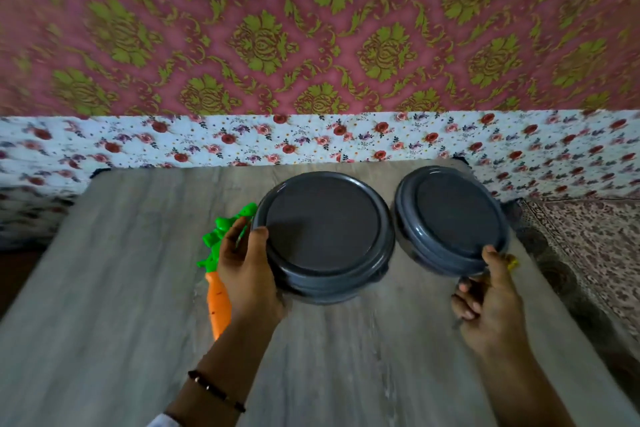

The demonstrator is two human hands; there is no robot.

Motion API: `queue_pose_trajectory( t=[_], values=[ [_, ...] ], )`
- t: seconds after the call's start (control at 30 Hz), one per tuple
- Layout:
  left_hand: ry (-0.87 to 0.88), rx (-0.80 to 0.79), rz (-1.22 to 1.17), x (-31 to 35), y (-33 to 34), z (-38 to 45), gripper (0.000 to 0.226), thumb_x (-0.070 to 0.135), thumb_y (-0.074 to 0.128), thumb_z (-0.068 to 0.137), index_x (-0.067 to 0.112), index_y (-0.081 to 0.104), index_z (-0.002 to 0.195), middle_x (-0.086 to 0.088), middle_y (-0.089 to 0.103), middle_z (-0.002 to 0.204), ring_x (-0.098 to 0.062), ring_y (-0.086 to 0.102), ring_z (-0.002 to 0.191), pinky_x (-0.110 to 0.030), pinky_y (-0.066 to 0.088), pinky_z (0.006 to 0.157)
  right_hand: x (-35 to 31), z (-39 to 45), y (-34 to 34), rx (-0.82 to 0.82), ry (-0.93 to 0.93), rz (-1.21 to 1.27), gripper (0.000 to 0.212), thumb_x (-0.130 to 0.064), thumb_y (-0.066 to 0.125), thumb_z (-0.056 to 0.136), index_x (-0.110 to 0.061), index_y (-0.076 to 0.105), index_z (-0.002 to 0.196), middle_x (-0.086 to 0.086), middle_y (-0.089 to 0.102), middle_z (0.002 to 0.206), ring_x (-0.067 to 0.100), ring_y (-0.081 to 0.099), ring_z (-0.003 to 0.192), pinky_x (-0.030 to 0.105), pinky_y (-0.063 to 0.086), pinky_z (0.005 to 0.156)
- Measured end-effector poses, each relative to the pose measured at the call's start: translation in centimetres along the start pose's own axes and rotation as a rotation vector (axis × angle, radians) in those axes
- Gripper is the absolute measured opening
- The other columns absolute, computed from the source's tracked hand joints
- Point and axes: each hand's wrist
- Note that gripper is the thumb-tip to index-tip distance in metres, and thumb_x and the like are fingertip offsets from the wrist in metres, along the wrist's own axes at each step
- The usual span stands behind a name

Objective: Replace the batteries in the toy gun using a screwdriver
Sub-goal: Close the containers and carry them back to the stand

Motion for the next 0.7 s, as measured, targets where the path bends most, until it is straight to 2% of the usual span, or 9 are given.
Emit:
queue_pose_trajectory(
  t=[0.03, 0.07, 0.13, 0.2, 0.27, 0.33, 0.47, 0.53, 0.7],
  values=[
    [0.013, 0.017, 0.018, 1.0, -0.3, -0.6, 0.026, 0.005, 0.054, 0.092, 0.011, 0.058, 0.117, 0.000, 0.067, 0.094, -0.002, 0.064, 0.074, -0.017, 0.054, 0.069, -0.4, -0.6, 0.0, 0.006, 0.023, -0.018, 0.029, -0.036, 0.056, 0.089, -0.016, 0.047, 0.071, -0.002, 0.043, 0.038, 0.004, 0.029, 0.025, 0.010, 0.021, 0.028],
    [0.023, 0.040, 0.039, 2.1, -0.7, -1.3, 0.026, 0.005, 0.054, 0.092, 0.010, 0.058, 0.117, -0.003, 0.068, 0.100, -0.003, 0.065, 0.079, -0.021, 0.055, 0.076, -0.9, -1.3, 0.0, 0.010, 0.047, -0.041, 0.028, -0.036, 0.058, 0.089, -0.016, 0.048, 0.071, -0.001, 0.042, 0.039, 0.005, 0.029, 0.026, 0.011, 0.021, 0.028],
    [0.033, 0.092, 0.060, 3.4, -1.5, -2.6, 0.024, 0.006, 0.057, 0.091, 0.013, 0.060, 0.113, -0.008, 0.066, 0.112, -0.015, 0.063, 0.096, -0.039, 0.052, 0.094, -1.4, -2.6, -0.2, 0.005, 0.089, -0.060, 0.028, -0.035, 0.059, 0.088, -0.016, 0.049, 0.070, -0.001, 0.042, 0.040, 0.005, 0.029, 0.026, 0.011, 0.020, 0.029],
    [0.029, 0.147, 0.073, 4.0, -2.2, -3.4, 0.019, 0.009, 0.060, 0.089, 0.023, 0.062, 0.101, 0.001, 0.067, 0.102, -0.019, 0.062, 0.096, -0.049, 0.050, 0.096, -1.5, -3.5, -0.4, -0.002, 0.119, -0.069, 0.031, -0.035, 0.061, 0.087, -0.015, 0.047, 0.067, -0.001, 0.042, 0.041, 0.005, 0.029, 0.026, 0.011, 0.021, 0.030],
    [0.036, 0.185, 0.080, 4.5, -2.6, -4.4, 0.019, 0.012, 0.061, 0.089, 0.027, 0.061, 0.101, 0.008, 0.065, 0.093, -0.016, 0.062, 0.090, -0.050, 0.051, 0.094, -1.7, -4.0, -0.7, -0.018, 0.150, -0.083, 0.036, -0.036, 0.061, 0.086, -0.013, 0.044, 0.065, 0.000, 0.042, 0.042, 0.006, 0.029, 0.026, 0.011, 0.021, 0.030],
    [0.038, 0.201, 0.054, 4.9, -2.6, -5.4, 0.024, 0.012, 0.060, 0.089, 0.024, 0.058, 0.110, 0.010, 0.063, 0.093, -0.015, 0.061, 0.089, -0.050, 0.051, 0.094, -1.9, -4.1, -1.1, -0.030, 0.173, -0.110, 0.036, -0.035, 0.062, 0.086, -0.013, 0.043, 0.064, 0.002, 0.041, 0.044, 0.006, 0.028, 0.026, 0.012, 0.021, 0.031],
    [0.059, 0.237, 0.068, 5.3, -2.6, -6.3, 0.032, 0.012, 0.060, 0.088, 0.022, 0.056, 0.119, 0.004, 0.064, 0.100, -0.017, 0.061, 0.091, -0.047, 0.053, 0.089, -2.2, -4.1, -1.2, -0.073, 0.211, -0.173, 0.034, -0.034, 0.063, 0.085, -0.012, 0.045, 0.066, 0.003, 0.040, 0.046, 0.007, 0.028, 0.027, 0.013, 0.021, 0.031],
    [0.065, 0.246, 0.081, 5.5, -2.7, -6.4, 0.034, 0.013, 0.061, 0.088, 0.022, 0.056, 0.121, 0.000, 0.064, 0.103, -0.020, 0.062, 0.094, -0.046, 0.052, 0.087, -2.1, -4.0, -1.3, -0.077, 0.233, -0.179, 0.033, -0.034, 0.063, 0.085, -0.013, 0.046, 0.067, 0.003, 0.039, 0.048, 0.006, 0.029, 0.027, 0.013, 0.022, 0.031],
    [0.121, 0.246, 0.109, 6.1, -3.3, -6.3, 0.031, 0.013, 0.061, 0.088, 0.024, 0.056, 0.116, 0.005, 0.065, 0.095, -0.018, 0.061, 0.093, -0.040, 0.052, 0.085, -1.6, -4.5, -1.3, -0.099, 0.279, -0.189, 0.034, -0.034, 0.064, 0.084, -0.016, 0.044, 0.065, -0.001, 0.035, 0.048, 0.007, 0.028, 0.030, 0.015, 0.023, 0.031]
  ],
)
Point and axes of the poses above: each hand's wrist, its own z-axis towards the middle knuckle, its own y-axis out of the palm, x = y × z
